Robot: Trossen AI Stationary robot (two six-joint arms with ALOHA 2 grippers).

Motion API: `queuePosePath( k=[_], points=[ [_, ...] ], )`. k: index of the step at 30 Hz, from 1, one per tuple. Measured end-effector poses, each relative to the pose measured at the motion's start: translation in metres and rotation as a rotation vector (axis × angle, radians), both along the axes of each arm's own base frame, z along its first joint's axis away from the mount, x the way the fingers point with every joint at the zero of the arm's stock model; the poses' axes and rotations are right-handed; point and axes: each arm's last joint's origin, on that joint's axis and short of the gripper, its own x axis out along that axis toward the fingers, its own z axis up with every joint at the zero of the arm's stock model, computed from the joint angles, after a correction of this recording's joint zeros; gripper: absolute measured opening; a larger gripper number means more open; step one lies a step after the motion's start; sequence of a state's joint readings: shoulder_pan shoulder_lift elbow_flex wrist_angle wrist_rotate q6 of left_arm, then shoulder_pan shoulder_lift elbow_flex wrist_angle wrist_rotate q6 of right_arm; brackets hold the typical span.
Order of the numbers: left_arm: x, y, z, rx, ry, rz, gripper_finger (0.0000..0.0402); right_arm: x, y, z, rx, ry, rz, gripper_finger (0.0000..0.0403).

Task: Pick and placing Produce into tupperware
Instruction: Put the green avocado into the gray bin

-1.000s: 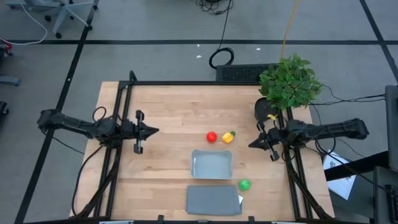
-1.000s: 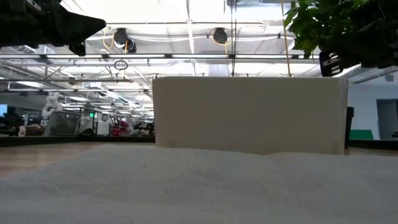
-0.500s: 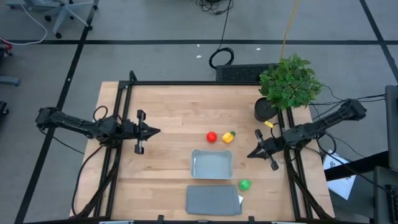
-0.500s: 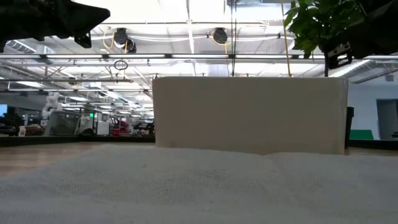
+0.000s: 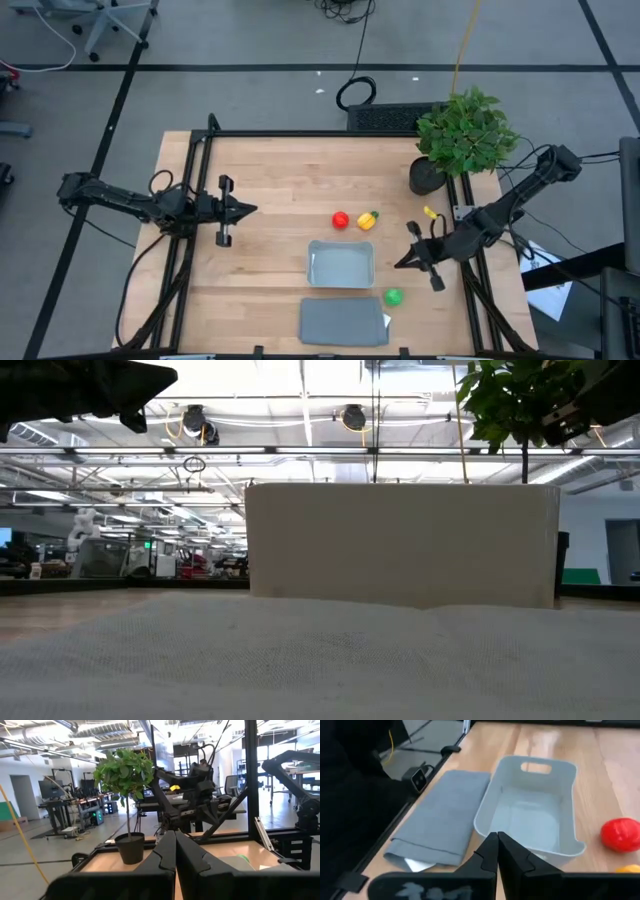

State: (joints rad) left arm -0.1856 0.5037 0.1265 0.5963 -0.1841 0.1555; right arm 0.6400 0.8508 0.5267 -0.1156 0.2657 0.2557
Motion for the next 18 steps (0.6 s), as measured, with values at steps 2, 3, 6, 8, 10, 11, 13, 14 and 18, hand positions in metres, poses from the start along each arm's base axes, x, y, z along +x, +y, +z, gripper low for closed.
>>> queuePosePath(
  k=[2,3,6,8,10,11,13,14,18],
  points=[
    [0.000,0.000,0.000,0.004,0.001,0.001,0.0001,0.002,0.001,0.002,0.007,0.043,-0.019,0.0000],
    [0.000,0.000,0.000,0.004,0.002,0.001,0.0001,0.002,0.002,0.002,0.018,0.062,-0.030,0.0001],
    [0.000,0.000,-0.001,0.005,0.010,0.001,0.0001,0.002,0.002,0.001,0.065,0.105,-0.066,0.0015],
    [0.000,0.000,-0.002,0.006,0.022,0.001,0.0002,0.002,0.002,-0.001,0.089,0.135,-0.082,0.0035],
    [0.001,0.000,-0.003,0.006,0.029,0.000,0.0004,0.001,0.004,-0.004,0.114,0.173,-0.069,0.0061],
    [0.001,0.000,-0.003,0.005,0.033,0.000,0.0006,0.001,0.005,-0.004,0.130,0.185,-0.057,0.0075],
    [0.001,0.000,-0.003,0.004,0.033,0.000,0.0011,0.002,0.008,-0.006,0.157,0.206,-0.043,0.0108],
    [0.001,0.000,-0.003,0.003,0.033,0.000,0.0013,0.002,0.010,-0.007,0.166,0.216,-0.047,0.0125],
    [0.001,0.000,-0.003,-0.002,0.033,-0.001,0.0019,0.003,0.014,-0.012,0.196,0.260,-0.071,0.0195]
  ],
)
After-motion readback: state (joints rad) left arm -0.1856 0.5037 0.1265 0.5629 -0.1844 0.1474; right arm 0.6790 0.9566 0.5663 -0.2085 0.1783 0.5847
